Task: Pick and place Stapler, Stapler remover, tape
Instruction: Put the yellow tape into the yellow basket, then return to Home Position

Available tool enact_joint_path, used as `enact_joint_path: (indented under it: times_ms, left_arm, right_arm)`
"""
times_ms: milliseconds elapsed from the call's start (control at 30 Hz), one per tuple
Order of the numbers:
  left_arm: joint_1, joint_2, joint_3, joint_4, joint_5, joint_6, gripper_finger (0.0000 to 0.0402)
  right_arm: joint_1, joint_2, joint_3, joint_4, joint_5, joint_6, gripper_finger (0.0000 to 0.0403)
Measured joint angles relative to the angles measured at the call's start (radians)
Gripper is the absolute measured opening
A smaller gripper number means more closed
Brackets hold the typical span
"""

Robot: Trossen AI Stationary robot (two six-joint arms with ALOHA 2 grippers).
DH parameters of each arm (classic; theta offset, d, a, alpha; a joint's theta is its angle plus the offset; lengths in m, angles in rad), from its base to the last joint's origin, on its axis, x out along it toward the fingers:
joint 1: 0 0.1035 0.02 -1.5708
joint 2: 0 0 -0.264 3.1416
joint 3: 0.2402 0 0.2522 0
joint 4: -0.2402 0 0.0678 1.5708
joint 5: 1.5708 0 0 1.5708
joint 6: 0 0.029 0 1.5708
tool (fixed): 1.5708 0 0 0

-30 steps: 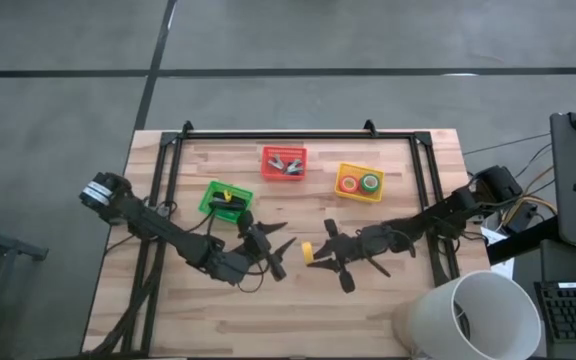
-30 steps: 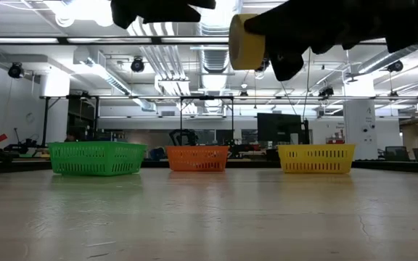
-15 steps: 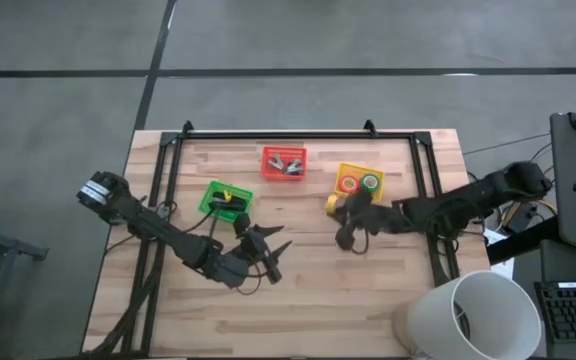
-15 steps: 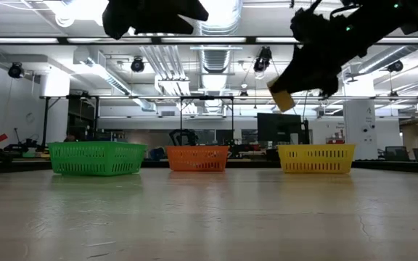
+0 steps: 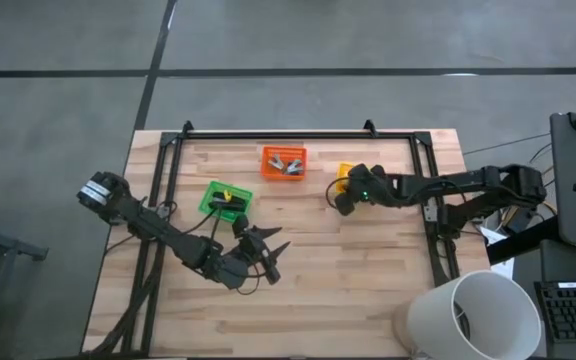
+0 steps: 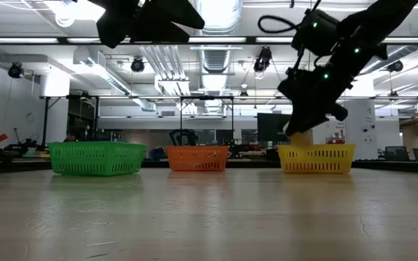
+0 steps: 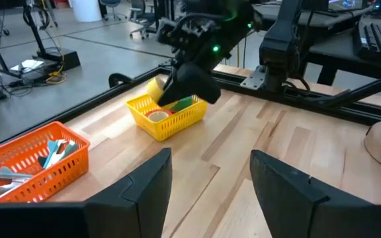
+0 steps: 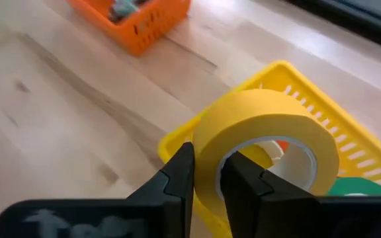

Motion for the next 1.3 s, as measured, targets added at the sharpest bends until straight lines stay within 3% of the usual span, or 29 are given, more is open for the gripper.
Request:
enact_joint_path:
  times_ms: [233, 433, 633, 833, 1000, 1233, 1300]
  left_arm:
    - [0.0, 0.0, 0.0, -0.002, 0.0, -0.001, 0.0206]
    - [0.0, 0.0, 0.0, -0.002, 0.0, -0.001, 0.0206]
    - [0.0, 0.0, 0.0, -0.003, -0.001, -0.001, 0.0206]
    - [0.0, 0.0, 0.0, -0.043, -0.002, -0.022, 0.0206]
    - [0.015, 0.0, -0.008, -0.08, 0.066, -0.053, 0.018]
    - [0.093, 0.0, -0.073, -0.026, 0.242, 0.009, 0.0026]
    - [0.12, 0.001, -0.104, 0.031, 0.332, 0.039, 0.0011]
  right_arm:
    - [-0.042, 0.072, 0.002, -0.001, -0.03, 0.001, 0.0087]
    - [-0.041, 0.087, 0.027, -0.004, -0.031, -0.003, 0.0146]
    - [-0.04, 0.027, 0.072, -0.069, -0.032, -0.055, 0.0203]
    - [0.01, -0.051, 0.08, -0.087, -0.102, -0.028, 0.0214]
    - [0.099, -0.066, 0.076, -0.039, -0.209, -0.092, 0.0181]
    - [0.234, -0.047, 0.012, 0.164, -0.239, -0.142, 0.0035]
    - [0.292, -0.04, -0.033, 0.282, -0.243, -0.143, 0.0019]
